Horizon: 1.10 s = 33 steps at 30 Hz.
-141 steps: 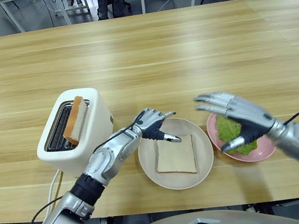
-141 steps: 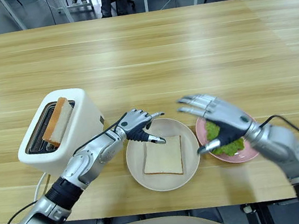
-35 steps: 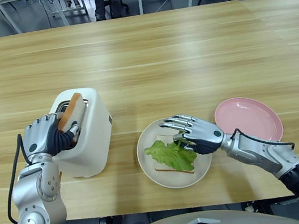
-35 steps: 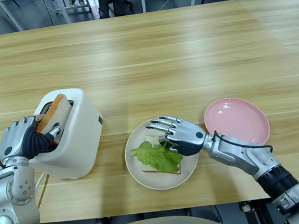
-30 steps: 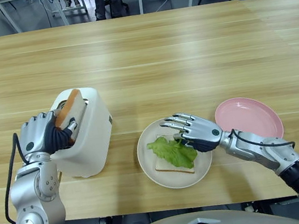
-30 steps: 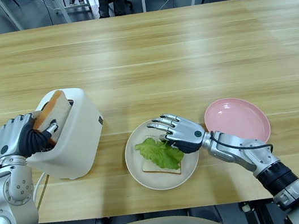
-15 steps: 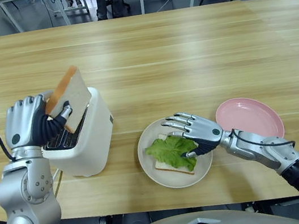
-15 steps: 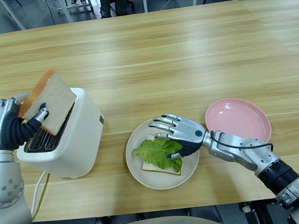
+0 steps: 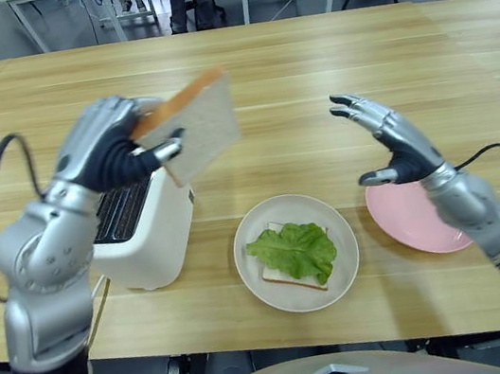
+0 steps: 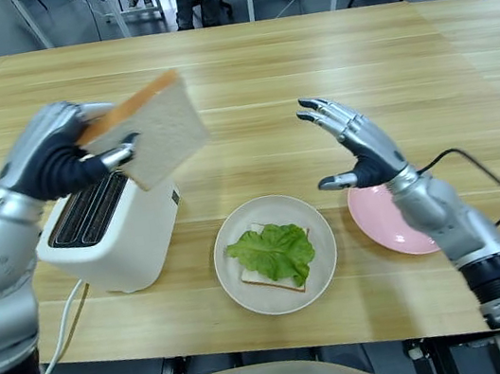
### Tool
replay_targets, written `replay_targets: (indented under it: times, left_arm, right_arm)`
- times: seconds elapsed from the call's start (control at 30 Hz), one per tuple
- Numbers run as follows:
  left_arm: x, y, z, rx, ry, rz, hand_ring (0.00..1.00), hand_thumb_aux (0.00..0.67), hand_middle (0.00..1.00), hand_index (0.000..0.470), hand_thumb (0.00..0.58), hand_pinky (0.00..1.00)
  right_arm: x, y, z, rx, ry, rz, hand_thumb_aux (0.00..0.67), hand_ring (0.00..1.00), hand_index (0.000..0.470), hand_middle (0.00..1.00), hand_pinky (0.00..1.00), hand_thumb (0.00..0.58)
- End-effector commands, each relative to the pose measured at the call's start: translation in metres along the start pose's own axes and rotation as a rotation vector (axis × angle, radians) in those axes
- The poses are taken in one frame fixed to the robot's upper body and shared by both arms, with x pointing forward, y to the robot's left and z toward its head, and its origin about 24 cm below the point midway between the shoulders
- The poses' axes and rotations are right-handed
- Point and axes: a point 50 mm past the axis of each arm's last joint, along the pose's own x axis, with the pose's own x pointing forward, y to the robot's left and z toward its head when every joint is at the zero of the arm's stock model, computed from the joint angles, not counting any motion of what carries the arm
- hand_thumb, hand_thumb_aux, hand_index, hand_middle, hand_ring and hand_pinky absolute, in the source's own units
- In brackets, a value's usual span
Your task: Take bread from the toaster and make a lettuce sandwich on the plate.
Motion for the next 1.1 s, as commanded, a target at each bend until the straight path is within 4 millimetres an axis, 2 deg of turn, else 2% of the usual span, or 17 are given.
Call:
replay_targets:
  times: [0.03,0.2,0.27,0.37,0.53,0.67,0.77,0.9,1.1]
  left_arm:
    - [0.025,-0.046,0.0,-0.247,-0.101,-0.347,1.0,0.67,1.0,0.46,0.58,1.0]
    - [0.036,-0.097,0.002,-0.442,-0.144,-0.628,1.0,0.67,1.0,0.46,0.58,1.0]
    - [0.036,-0.117,0.004,-0.505,-0.153,-0.722,1.0,0.67,1.0,0.46,0.58,1.0]
    - [0.036,-0.145,0.006,-0.552,-0.153,-0.84,1.0,0.67,1.0,0.46,0.58,1.0]
    - [0.037,-0.179,0.001,-0.566,-0.116,-0.918,1.0,0.67,1.0,0.46,0.58,1.0]
    - [0.033,-0.193,-0.008,-0.544,-0.08,-0.939,1.0,0.67,1.0,0.46,0.58,1.0]
    - [0.032,-0.201,-0.015,-0.522,-0.057,-0.949,1.0,0.67,1.0,0.46,0.58,1.0]
    - [0.03,-0.208,-0.017,-0.506,-0.055,-0.965,1.0,0.67,1.0,0.46,0.58,1.0]
    - [0.035,-0.211,-0.022,-0.472,-0.045,-0.942,1.0,0.67,1.0,0.46,0.58,1.0]
  right_arm:
    - [-0.012,-0.009,0.022,0.227,-0.082,0.258,0.0,0.0,0.0,0.0,0.0,0.0]
    - [-0.019,-0.008,0.077,0.406,-0.286,0.543,0.0,0.0,0.0,0.0,0.0,0.0]
    - [-0.024,0.003,0.096,0.442,-0.345,0.641,0.0,0.0,0.0,0.0,0.0,0.0]
    - [-0.032,0.023,0.111,0.452,-0.376,0.752,0.0,0.0,0.0,0.0,0.0,0.0]
    - [-0.039,0.058,0.107,0.36,-0.363,0.848,0.0,0.0,0.0,0.0,0.0,0.0]
    - [-0.044,0.084,0.104,0.272,-0.367,0.91,0.0,0.0,0.0,0.0,0.0,0.0]
    - [-0.047,0.101,0.098,0.138,-0.369,0.954,0.0,0.0,0.0,0.0,0.0,0.0]
    - [-0.047,0.109,0.087,-0.025,-0.352,0.978,0.0,0.0,0.0,0.0,0.0,0.0]
    - [-0.059,0.117,0.085,-0.1,-0.356,1.058,0.0,0.0,0.0,0.0,0.0,0.0]
